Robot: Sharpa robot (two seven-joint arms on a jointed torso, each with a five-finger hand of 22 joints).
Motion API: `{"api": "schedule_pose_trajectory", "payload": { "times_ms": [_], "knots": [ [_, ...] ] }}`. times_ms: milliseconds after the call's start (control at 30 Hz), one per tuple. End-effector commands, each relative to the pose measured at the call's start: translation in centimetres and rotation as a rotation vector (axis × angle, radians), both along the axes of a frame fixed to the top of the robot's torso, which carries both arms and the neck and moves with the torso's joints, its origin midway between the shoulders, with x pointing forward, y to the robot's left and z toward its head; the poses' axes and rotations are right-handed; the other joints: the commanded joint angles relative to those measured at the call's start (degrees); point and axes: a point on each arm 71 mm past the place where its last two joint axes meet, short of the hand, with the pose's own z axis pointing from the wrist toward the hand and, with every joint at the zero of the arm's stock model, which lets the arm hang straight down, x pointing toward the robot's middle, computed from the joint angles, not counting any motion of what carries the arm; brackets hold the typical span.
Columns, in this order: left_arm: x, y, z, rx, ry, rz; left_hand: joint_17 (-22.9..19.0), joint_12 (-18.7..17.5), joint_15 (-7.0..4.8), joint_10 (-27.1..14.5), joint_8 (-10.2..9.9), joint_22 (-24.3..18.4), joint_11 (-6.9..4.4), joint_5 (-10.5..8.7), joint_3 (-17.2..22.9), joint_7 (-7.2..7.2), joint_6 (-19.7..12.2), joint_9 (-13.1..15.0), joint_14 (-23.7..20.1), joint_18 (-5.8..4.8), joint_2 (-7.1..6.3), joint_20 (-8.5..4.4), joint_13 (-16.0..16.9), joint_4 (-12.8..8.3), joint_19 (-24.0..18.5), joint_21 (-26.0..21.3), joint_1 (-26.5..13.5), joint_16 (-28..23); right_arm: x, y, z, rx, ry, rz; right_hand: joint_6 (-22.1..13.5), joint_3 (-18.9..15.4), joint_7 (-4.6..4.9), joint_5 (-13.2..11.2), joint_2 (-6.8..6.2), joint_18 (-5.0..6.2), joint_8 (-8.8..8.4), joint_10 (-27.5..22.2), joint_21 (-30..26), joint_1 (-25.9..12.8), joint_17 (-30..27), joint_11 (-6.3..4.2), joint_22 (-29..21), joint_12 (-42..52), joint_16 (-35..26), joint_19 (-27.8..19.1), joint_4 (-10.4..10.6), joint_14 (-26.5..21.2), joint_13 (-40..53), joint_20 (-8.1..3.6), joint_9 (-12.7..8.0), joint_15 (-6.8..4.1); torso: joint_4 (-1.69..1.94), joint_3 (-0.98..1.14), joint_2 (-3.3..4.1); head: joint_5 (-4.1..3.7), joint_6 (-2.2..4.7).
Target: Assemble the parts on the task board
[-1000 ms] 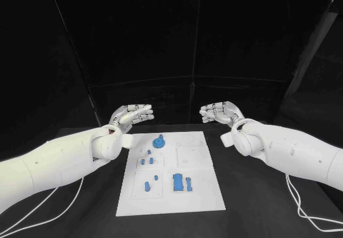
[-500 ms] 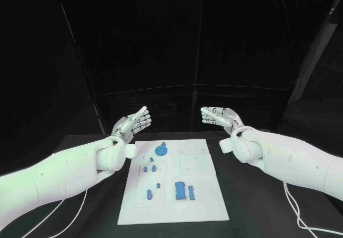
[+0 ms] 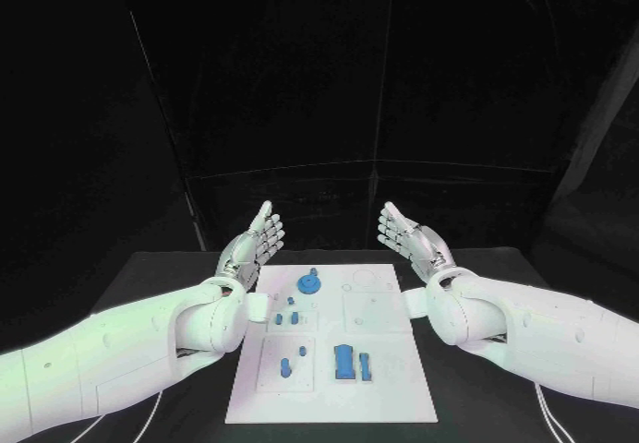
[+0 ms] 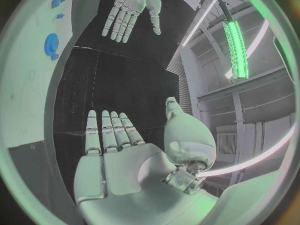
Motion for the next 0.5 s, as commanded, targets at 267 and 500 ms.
{"api": "schedule_pose_trajectory", "payload": {
  "times_ms": [267, 500],
  "knots": [
    [-1.7, -0.1, 1.5, 0.136, -0.075, 0.129, -0.2, -0.4, -0.86, -10.2, -0.5, -7.2, -1.38, -0.44, -0.3, -0.69, -10.0, -0.1, -8.9, -3.26, -0.01, -6.25, -0.1, 0.0, -6.7, -0.5, -13.5, -5.1, -2.3, -0.2, 0.8, 0.034, 0.012, -0.167, -10.2, 1.0, -2.19, -3.6, -0.11, -5.75, -0.44, -11.3, -3.5, -15.9, -0.2, -1.05, -1.0, -1.1, -0.3, -10.3, -0.1, -11.9, -0.2, -5.25, -0.9, -0.45, 0.07, 0.02, 0.05, 0.0, -0.01],
    [-1.7, -0.1, 1.5, 0.136, -0.075, 0.129, -0.2, -0.4, -0.86, -12.8, -0.5, -7.2, -1.38, -0.44, -0.3, -0.69, -12.4, -0.1, -11.1, -3.26, -0.01, -6.25, -0.1, 0.0, -8.1, -0.5, -16.8, -5.1, -2.3, -0.2, 0.8, 0.034, 0.012, -0.167, -12.6, 1.0, -2.19, -3.6, -0.11, -5.75, -0.44, -14.1, -3.5, -19.8, -0.2, -1.05, -1.0, -1.1, -0.3, -12.9, -0.1, -14.8, -0.2, -5.25, -0.9, -0.45, 0.07, 0.02, 0.05, 0.0, -0.01]
  ]
}}
